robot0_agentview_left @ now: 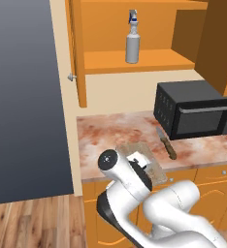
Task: Move the cutting board and knife to the sink. Then move spray from the cabinet to the counter.
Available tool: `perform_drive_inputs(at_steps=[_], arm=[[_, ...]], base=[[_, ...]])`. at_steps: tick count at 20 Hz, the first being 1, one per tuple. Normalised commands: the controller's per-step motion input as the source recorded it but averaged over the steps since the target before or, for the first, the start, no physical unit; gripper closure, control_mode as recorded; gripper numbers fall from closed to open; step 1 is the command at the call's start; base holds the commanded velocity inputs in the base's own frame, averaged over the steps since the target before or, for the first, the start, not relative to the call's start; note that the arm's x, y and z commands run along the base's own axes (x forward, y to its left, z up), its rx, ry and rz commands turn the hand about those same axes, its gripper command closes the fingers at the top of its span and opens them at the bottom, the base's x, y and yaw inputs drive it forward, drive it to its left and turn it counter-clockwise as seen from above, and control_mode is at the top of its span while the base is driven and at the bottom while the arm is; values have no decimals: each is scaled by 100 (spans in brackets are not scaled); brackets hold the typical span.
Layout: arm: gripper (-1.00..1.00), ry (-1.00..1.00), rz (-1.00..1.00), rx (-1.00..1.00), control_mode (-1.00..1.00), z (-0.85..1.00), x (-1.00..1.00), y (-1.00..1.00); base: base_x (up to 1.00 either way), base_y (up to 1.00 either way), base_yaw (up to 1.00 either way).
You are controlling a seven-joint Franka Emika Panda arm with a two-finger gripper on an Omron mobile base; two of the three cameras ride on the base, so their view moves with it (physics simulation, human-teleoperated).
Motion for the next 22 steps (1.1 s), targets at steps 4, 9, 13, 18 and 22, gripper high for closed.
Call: perform_drive_inputs(at_steps=[4, 9, 13, 18, 22], arm=[[-100, 0, -12, -11, -100, -14, 16, 0], [-100, 0, -11, -15, -100, -13, 14, 0], [-100, 0, -12, -14, -100, -13, 14, 0], [-100, 0, -10, -12, -100, -12, 9, 0], [-100, 0, -10, -9, -100, -8, 4, 0]], base=[[0, 0, 0], [0, 0, 0], [0, 0, 0], [0, 0, 0], [0, 0, 0]])
